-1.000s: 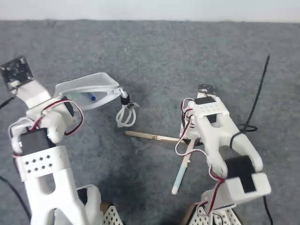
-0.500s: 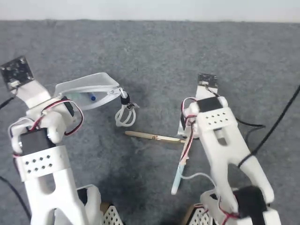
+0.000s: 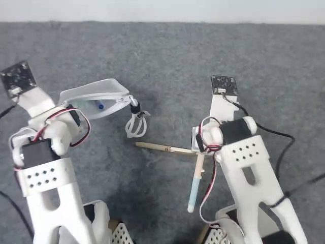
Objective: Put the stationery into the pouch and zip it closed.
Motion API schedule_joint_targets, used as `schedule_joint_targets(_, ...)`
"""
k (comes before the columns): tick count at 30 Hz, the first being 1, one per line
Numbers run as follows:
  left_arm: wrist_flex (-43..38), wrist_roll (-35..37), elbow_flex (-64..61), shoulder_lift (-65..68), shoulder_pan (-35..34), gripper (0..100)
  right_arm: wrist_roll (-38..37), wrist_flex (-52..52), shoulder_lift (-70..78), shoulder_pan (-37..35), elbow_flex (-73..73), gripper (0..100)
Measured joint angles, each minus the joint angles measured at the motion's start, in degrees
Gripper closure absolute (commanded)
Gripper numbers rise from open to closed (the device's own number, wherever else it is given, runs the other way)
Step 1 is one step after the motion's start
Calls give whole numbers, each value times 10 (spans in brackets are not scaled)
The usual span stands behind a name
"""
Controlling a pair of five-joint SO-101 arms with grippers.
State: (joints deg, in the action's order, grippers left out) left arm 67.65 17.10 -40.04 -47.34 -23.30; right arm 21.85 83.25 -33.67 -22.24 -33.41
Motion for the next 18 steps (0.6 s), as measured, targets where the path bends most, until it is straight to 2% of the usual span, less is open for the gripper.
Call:
schedule_joint_targets(5,0,0,0,0,0,988,-2,4,-31,-6,0,992)
schedule_joint_targets(13,0,0,0,0,0,988,-2,4,-121,-87,0,992)
schedule_joint_targets(18,0,0,0,0,0,988,-2,4,-164,-108,0,992)
